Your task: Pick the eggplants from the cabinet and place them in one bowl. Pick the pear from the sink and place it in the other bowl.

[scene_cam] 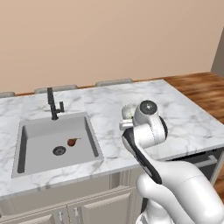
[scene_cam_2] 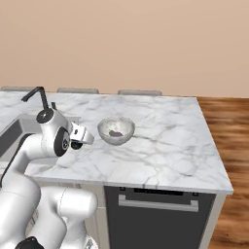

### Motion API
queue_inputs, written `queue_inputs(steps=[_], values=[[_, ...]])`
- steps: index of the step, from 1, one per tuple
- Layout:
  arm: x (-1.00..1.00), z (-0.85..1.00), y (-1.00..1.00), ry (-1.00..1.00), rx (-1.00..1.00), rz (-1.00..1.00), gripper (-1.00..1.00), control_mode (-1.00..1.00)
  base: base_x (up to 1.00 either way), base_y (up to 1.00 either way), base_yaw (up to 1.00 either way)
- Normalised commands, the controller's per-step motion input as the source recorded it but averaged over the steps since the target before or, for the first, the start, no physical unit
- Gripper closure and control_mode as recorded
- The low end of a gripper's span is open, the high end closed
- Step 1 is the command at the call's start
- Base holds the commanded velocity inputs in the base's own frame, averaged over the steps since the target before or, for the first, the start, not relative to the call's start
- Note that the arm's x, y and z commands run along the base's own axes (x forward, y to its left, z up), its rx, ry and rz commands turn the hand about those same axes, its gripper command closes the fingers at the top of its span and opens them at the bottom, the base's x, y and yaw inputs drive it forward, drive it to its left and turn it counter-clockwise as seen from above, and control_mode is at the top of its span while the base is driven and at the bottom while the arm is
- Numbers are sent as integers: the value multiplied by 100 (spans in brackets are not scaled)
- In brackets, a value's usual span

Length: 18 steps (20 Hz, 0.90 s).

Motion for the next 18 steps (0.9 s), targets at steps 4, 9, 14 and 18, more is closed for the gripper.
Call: queue_inputs(steps=[4, 9, 14, 18], values=[[0, 0, 0, 0, 0, 0, 100, 100, 0, 0, 0], [0, 0, 0, 0, 0, 0, 100, 100, 0, 0, 0], [0, 0, 0, 0, 1, 0, 100, -100, 0, 0, 0], [0, 17, 0, 0, 3, -1, 100, -100, 0, 0, 0]])
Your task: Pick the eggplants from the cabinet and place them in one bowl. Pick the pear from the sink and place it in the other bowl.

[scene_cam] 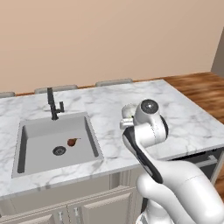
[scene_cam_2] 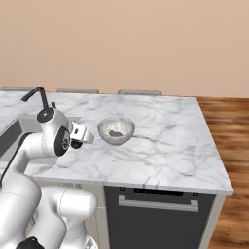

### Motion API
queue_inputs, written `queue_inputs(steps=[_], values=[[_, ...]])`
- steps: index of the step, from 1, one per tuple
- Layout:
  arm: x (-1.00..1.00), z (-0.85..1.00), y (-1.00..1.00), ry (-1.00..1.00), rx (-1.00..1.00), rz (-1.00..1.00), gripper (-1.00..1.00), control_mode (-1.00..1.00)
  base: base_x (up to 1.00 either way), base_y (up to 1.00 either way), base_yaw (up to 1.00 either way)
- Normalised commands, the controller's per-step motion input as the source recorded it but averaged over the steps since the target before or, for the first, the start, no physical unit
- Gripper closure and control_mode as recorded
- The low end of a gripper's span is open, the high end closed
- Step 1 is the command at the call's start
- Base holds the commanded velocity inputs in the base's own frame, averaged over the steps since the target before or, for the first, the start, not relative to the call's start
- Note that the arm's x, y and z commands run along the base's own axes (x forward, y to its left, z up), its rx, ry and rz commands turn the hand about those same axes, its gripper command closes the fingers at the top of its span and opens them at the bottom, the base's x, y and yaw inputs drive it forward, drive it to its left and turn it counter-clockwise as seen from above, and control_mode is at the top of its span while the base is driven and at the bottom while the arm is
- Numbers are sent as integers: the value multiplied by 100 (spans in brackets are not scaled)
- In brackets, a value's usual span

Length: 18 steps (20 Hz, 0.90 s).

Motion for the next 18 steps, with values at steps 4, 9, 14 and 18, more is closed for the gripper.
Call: queue_inputs(steps=[4, 9, 14, 18], values=[[0, 41, 0, 0, 2, -6, 100, -100, 0, 0, 0], [5, 43, -4, 0, 0, -7, 100, -100, 0, 0, 0], [25, 23, -23, 0, 0, -6, 100, -100, 0, 0, 0], [42, 6, -31, 0, 5, -5, 100, -100, 0, 0, 0]])
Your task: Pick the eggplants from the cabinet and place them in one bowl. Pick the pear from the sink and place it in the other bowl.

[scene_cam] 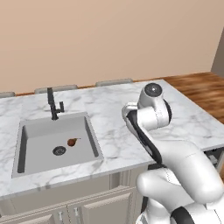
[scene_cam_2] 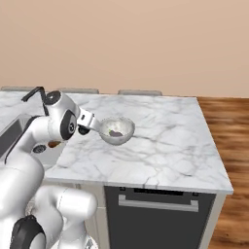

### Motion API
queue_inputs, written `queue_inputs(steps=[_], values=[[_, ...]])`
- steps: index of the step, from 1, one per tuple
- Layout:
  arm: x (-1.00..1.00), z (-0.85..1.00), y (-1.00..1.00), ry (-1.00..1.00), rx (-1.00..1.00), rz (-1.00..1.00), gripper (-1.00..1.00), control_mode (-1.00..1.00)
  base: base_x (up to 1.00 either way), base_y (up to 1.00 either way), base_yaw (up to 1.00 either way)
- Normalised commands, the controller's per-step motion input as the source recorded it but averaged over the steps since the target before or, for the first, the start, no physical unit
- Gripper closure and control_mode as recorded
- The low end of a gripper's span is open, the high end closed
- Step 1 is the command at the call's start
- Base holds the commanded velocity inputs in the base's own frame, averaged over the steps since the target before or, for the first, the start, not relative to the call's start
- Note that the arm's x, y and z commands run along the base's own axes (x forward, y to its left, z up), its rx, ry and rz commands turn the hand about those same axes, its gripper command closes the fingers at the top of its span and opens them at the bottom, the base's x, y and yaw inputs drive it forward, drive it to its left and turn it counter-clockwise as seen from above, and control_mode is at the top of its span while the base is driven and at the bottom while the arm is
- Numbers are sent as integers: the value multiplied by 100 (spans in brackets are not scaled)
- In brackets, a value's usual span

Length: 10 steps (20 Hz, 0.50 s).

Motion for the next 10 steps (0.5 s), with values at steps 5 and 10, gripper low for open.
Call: queue_inputs(steps=[5, 10], values=[[59, -2, -22, 3, 7, -1, 100, -100, 0, 0, 0], [69, -12, -17, 6, 8, 0, 100, -100, 0, 0, 0]])
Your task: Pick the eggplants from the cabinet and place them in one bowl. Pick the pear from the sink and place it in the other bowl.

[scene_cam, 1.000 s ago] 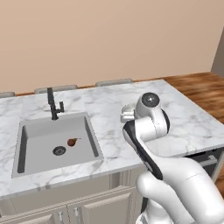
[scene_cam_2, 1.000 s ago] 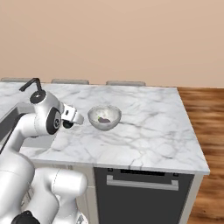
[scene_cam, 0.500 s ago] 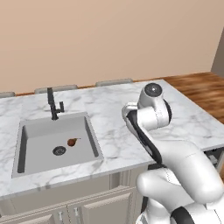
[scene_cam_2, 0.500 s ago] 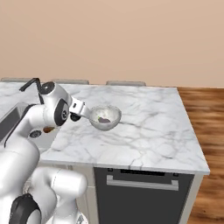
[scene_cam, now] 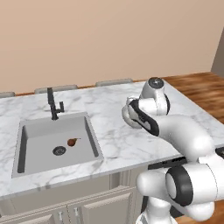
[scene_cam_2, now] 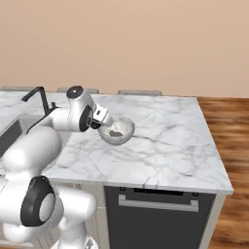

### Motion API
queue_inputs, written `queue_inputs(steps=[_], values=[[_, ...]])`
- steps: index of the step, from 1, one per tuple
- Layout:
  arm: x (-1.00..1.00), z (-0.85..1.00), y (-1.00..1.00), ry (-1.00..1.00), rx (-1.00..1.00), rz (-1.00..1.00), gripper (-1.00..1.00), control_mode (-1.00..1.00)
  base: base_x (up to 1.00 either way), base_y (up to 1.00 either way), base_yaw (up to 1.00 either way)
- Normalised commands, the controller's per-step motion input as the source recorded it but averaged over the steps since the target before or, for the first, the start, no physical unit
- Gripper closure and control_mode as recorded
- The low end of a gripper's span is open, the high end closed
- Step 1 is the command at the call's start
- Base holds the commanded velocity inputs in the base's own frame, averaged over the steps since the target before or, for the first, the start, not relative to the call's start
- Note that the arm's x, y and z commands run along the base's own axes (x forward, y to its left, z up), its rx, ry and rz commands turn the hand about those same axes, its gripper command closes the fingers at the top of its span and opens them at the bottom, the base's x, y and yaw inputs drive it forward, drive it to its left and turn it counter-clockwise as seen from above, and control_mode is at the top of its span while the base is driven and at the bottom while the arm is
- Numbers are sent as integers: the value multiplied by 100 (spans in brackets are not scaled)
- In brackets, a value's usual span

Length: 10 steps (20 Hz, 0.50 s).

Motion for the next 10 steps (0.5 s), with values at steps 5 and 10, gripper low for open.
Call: queue_inputs(steps=[5, 10], values=[[57, -15, -9, 5, 5, 0, 100, -100, 0, 0, 0], [33, -30, 0, 5, 0, 0, 100, -100, 0, 0, 0]])
